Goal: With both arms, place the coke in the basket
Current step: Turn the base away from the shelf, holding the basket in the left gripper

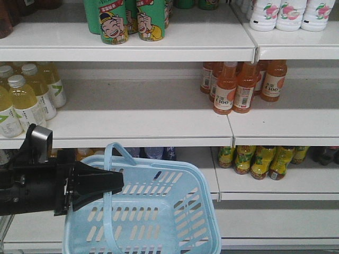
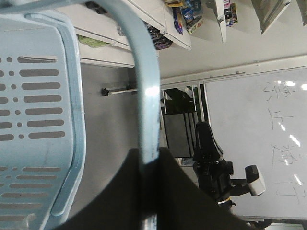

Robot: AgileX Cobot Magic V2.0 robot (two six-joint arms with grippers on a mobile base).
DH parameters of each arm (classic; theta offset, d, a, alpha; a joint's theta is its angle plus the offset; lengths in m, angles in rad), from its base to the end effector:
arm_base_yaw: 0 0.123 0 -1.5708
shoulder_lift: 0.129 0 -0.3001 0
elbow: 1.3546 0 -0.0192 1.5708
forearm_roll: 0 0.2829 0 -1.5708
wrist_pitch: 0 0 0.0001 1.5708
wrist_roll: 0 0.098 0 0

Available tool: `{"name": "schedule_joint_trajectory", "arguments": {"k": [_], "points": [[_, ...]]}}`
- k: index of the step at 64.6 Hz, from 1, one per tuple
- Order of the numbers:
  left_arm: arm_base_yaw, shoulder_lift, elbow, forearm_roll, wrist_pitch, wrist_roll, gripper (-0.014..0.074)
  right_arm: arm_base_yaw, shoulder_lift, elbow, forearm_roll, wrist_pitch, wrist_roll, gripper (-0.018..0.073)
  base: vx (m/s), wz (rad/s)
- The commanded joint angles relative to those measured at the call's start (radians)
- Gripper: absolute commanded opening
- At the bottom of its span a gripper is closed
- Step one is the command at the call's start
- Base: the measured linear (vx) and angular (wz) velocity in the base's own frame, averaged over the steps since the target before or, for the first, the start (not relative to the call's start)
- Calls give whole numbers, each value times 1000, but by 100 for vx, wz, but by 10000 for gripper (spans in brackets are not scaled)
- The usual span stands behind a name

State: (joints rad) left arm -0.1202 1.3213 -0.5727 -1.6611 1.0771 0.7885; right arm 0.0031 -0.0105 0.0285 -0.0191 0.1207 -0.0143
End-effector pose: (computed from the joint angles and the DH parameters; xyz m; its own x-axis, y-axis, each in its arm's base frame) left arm 0.2283 -0.1142 0.2400 -0.9463 -0.2852 -0.1524 0.0753 0.2641 -0.9616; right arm 0.0808 0.0000 0.1920 -0.0514 -0.0334 -0.9981 -0.0025 0.9994 -0.0333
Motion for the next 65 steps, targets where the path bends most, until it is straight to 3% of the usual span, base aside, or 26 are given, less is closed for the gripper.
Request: {"name": "schedule_joint_trajectory", "arguments": {"k": [1,37,65], "points": [[0,-27,-22,-116,63,6,-8,-1,-13,8,-4,-78,-3,-10,0,0],[0,-27,-22,-116,63,6,-8,-1,-13,8,-4,-78,-3,-10,-1,-5],[0,-27,-22,-116,63,6,-8,-1,-13,8,-4,-78,-3,-10,-4,-27]]}}
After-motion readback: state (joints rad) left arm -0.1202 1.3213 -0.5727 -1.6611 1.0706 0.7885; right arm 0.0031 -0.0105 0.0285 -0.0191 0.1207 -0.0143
